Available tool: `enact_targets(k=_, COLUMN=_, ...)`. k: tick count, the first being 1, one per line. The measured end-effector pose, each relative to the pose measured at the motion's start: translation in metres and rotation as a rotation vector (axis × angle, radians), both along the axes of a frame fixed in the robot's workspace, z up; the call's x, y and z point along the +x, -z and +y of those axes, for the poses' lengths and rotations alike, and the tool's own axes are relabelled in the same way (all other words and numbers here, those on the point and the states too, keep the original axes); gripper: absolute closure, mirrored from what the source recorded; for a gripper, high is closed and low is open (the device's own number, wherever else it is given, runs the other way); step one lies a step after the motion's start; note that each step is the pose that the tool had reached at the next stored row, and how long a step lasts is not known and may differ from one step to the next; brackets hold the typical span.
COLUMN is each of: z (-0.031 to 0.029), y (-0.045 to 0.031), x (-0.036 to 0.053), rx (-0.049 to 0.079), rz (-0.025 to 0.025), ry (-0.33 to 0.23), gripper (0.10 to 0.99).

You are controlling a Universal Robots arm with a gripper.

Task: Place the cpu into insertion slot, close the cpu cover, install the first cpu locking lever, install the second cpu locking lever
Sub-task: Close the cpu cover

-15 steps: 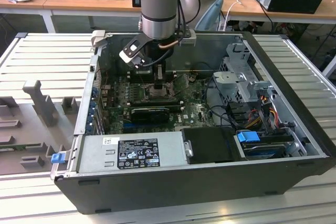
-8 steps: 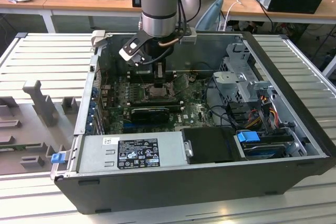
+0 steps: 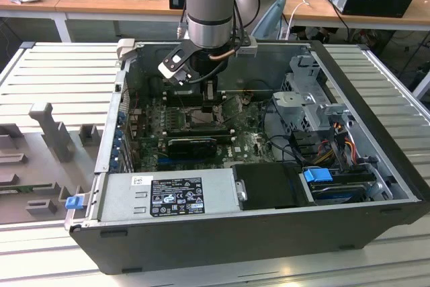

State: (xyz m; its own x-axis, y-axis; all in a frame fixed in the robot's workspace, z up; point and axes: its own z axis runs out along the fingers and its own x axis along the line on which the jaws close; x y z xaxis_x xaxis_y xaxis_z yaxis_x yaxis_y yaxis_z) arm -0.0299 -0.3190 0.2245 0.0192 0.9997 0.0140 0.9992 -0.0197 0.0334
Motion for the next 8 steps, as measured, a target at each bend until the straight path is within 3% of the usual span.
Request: enact_targets(k=8, z=0.0012, y=-0.0095, x=0.0000, rx=-0.001, rz=0.0001, ry=0.000, gripper=0.980)
